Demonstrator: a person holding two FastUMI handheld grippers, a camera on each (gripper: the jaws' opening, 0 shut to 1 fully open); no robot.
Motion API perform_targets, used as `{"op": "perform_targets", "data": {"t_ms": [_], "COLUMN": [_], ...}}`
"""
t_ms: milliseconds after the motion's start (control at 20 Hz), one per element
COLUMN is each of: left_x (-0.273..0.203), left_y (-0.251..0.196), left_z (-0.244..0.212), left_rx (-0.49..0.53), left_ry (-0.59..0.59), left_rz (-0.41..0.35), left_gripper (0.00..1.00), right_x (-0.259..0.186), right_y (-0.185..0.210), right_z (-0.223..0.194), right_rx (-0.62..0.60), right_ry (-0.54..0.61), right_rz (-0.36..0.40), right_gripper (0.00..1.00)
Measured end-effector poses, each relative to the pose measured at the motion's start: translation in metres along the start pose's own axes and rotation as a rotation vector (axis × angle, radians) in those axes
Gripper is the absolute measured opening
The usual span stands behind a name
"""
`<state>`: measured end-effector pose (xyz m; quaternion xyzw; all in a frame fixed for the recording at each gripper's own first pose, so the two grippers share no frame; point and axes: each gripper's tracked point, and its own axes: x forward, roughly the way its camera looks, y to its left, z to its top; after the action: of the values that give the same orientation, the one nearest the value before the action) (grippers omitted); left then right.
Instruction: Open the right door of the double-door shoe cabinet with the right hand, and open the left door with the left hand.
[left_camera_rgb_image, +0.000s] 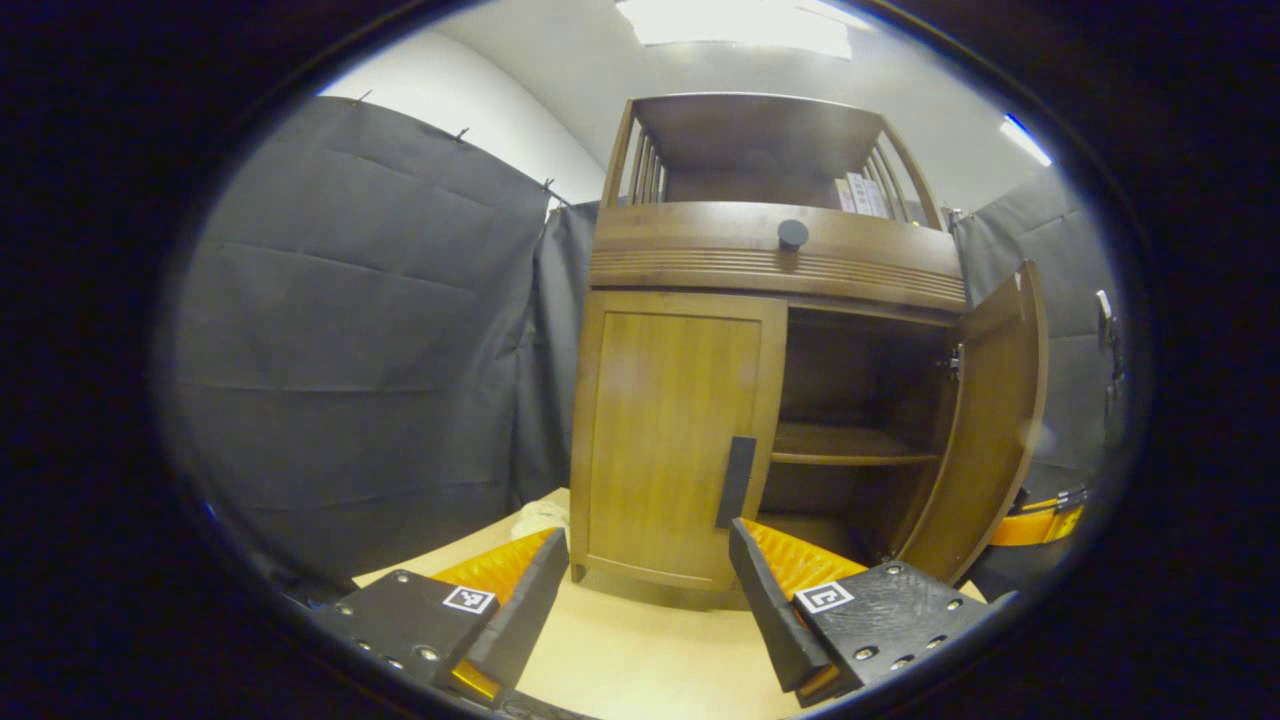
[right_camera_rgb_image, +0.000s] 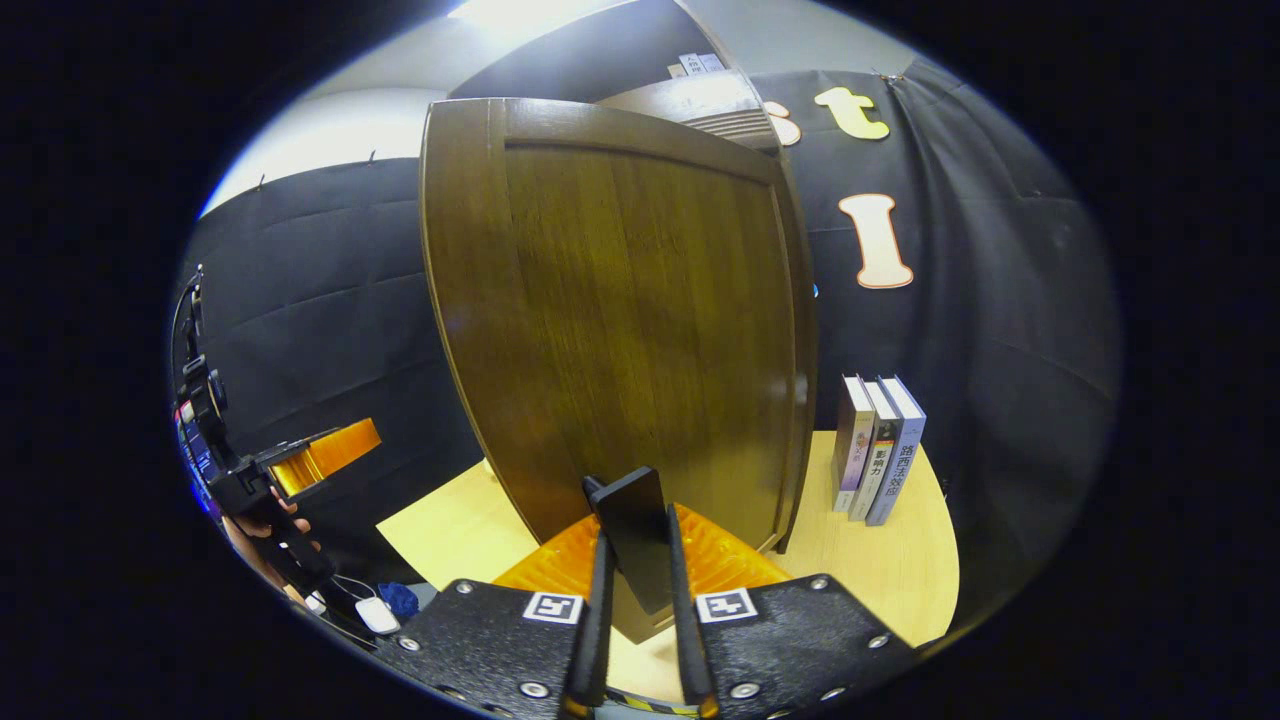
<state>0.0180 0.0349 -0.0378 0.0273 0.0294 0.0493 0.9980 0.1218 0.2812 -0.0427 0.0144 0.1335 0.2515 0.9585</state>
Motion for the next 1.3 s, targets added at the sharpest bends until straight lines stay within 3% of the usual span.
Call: {"op": "perform_targets", "data": {"t_ms": [450, 800, 900, 1300], "left_x": [-0.028, -0.033, -0.035, -0.04], "left_y": [-0.064, -0.081, -0.084, -0.081], "left_z": [-0.008, -0.011, -0.013, -0.016], "left_rx": [-0.012, -0.002, 0.002, 0.019], "left_ry": [0.026, 0.019, 0.021, 0.033], "left_rz": [0.003, -0.004, -0.001, 0.026], "left_gripper": [0.96, 0.96, 0.96, 0.96], "right_x": [-0.005, -0.014, -0.014, -0.013], "right_y": [-0.024, -0.083, -0.08, -0.081], "right_z": [0.016, 0.021, 0.02, 0.019], "right_rx": [0.006, 0.047, 0.068, 0.085], "right_ry": [-0.023, -0.053, -0.052, -0.062], "right_rz": [-0.03, -0.121, -0.096, -0.115], "right_gripper": [0.23, 0.14, 0.12, 0.13]}}
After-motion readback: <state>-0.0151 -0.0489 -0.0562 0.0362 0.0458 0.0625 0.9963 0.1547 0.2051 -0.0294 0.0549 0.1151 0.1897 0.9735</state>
